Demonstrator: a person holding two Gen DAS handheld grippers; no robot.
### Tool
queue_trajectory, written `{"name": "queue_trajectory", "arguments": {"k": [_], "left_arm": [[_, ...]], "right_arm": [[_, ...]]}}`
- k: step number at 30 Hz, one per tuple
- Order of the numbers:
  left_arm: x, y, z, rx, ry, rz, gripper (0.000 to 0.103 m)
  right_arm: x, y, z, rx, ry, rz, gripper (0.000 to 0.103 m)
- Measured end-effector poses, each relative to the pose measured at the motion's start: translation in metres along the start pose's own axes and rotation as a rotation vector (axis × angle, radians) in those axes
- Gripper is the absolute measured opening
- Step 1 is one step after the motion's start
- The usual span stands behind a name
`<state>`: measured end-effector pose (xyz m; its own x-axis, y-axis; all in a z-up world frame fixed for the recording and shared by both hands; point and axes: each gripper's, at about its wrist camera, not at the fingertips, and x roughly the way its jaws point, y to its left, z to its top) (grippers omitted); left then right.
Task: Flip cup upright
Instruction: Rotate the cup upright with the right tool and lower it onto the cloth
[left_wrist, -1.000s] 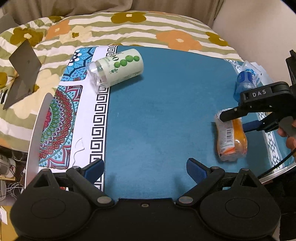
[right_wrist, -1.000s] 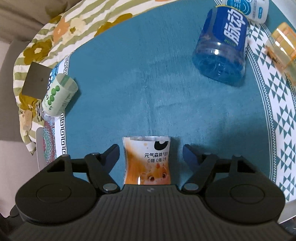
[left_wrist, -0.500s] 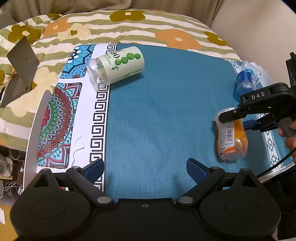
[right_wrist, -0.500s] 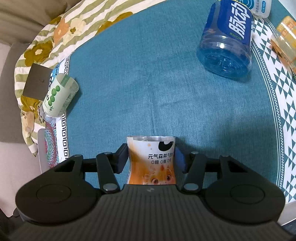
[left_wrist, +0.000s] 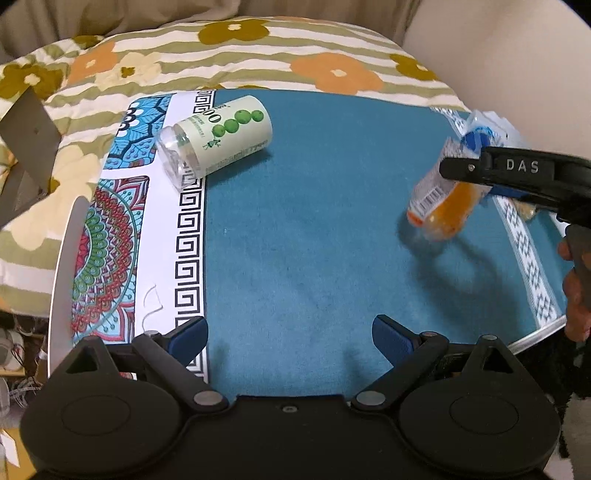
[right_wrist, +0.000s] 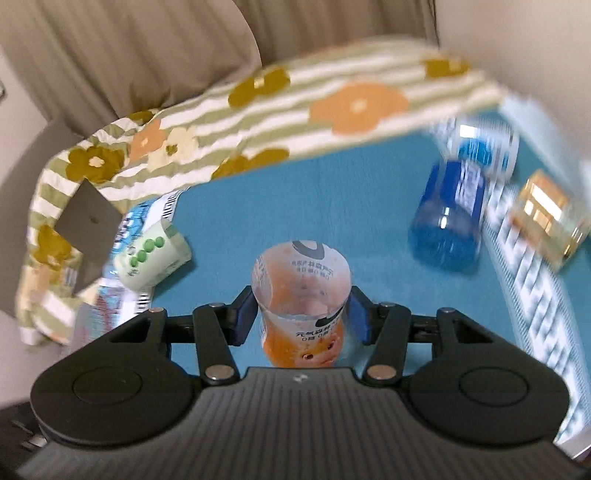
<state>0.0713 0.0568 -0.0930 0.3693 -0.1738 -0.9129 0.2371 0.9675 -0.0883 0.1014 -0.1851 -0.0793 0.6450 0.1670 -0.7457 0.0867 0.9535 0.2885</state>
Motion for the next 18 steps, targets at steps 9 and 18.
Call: {"name": "queue_trajectory", "arguments": {"k": [9,18], "left_arm": [[0.015,0.009,0.005,0.018,-0.005,-0.002,0.098],[0.022,0.008,0.006,0.025,0.000,0.000,0.098]], "right_arm": [[0.000,0.017,-0.035,-0.153,-0.182,-0.077,0.068],[0.009,0.014,-0.064,-0.226,-0.255,-0.085,0.069]]}}
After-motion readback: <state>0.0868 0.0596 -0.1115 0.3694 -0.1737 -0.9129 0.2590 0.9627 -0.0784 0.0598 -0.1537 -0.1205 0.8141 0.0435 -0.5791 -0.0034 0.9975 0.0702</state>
